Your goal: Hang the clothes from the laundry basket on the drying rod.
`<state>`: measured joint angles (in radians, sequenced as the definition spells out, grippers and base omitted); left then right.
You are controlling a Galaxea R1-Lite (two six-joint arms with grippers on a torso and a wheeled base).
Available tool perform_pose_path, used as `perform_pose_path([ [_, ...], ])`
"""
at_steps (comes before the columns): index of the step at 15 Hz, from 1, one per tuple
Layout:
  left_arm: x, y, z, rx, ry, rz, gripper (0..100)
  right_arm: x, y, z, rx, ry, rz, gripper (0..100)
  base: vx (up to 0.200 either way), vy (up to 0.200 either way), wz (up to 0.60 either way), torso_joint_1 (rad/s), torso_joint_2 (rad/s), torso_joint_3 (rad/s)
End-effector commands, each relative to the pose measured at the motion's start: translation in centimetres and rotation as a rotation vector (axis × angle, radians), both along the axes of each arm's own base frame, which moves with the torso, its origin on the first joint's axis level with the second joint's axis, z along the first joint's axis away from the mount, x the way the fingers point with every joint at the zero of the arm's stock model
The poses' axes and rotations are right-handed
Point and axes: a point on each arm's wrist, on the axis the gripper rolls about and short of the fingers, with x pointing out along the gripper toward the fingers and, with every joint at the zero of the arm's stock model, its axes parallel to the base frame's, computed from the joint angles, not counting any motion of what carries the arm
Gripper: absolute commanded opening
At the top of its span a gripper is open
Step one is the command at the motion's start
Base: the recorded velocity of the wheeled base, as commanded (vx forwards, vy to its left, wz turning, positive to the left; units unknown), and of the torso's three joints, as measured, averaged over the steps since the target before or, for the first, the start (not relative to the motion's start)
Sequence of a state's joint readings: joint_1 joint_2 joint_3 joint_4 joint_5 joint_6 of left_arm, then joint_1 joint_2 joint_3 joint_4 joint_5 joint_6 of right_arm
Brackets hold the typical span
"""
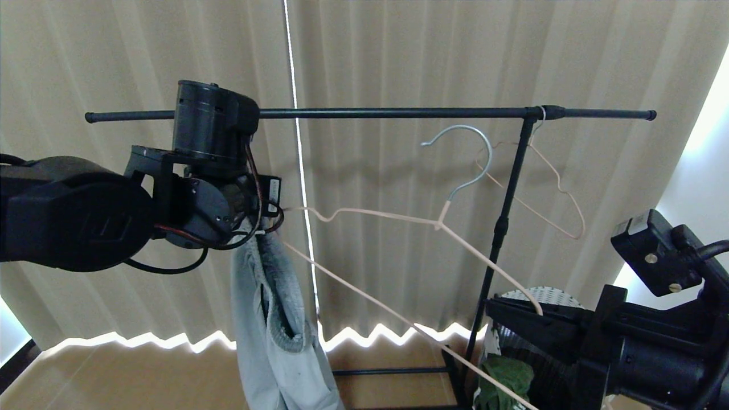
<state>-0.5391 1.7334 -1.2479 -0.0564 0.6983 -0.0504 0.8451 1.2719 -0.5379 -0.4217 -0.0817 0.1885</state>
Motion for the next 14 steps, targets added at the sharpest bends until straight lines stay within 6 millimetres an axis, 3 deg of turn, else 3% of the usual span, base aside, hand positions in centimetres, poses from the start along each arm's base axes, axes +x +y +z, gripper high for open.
perform_pose_path([
  [1, 0.1, 0.1, -0.1, 0.007, 0.003, 0.006, 0, -0.3, 0.2, -0.1, -0.004, 0.004, 0.017, 0, 0.0, 0.0, 0.0, 0.0, 0.0, 0.0],
  [5, 0.4, -0.4, -0.3, 0.005, -0.028, 0.026, 0, -0.1, 0.5, -0.5, -0.02, 0.015, 0.021, 0, 0.0, 0.0, 0.0, 0.0, 0.0, 0.0],
  [9, -0.6, -1.4, 0.1, 0.012, -0.047, 0.023, 0, 2.3, 3.1, -1.0, -0.049, 0.047, 0.005, 0, 0.0, 0.0, 0.0, 0.0, 0.0, 0.0],
  [14, -1.8, -0.8, 0.8, 0.007, -0.069, 0.044, 0, 5.5, 6.3, -0.5, -0.036, 0.043, -0.078, 0, 0.0, 0.0, 0.0, 0.0, 0.0, 0.0],
])
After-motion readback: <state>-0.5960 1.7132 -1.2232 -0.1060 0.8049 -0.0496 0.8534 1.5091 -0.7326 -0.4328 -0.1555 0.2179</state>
